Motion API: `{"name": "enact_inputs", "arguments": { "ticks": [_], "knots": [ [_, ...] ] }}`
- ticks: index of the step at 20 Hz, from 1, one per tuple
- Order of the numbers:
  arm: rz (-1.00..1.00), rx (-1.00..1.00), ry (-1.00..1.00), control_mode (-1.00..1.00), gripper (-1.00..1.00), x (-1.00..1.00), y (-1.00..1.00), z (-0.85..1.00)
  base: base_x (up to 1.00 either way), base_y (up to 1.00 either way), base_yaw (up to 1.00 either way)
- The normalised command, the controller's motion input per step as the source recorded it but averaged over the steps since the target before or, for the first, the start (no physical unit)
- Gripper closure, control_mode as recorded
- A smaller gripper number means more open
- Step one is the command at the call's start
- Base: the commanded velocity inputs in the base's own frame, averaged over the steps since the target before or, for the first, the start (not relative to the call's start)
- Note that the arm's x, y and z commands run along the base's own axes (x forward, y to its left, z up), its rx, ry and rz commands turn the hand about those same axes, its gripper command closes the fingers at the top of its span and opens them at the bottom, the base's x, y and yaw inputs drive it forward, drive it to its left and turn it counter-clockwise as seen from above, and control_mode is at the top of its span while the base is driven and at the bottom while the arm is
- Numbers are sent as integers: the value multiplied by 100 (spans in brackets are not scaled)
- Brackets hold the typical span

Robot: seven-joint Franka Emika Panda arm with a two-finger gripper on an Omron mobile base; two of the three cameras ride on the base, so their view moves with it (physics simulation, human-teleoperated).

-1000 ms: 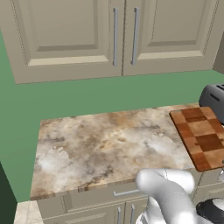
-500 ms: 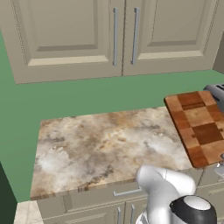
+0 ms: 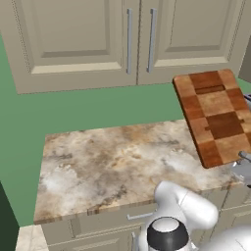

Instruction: Move the cutting board and knife to the sink. Then move spray from the cabinet to the counter.

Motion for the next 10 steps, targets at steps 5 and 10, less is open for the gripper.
{"name": "enact_inputs", "arguments": {
  "ticks": [5,10],
  "knots": [
    [0,0,-7,-100,100,-23,31,31,0,0,0],
    [0,0,0,-100,100,0,12,0,0,0,0]
  ]
}}
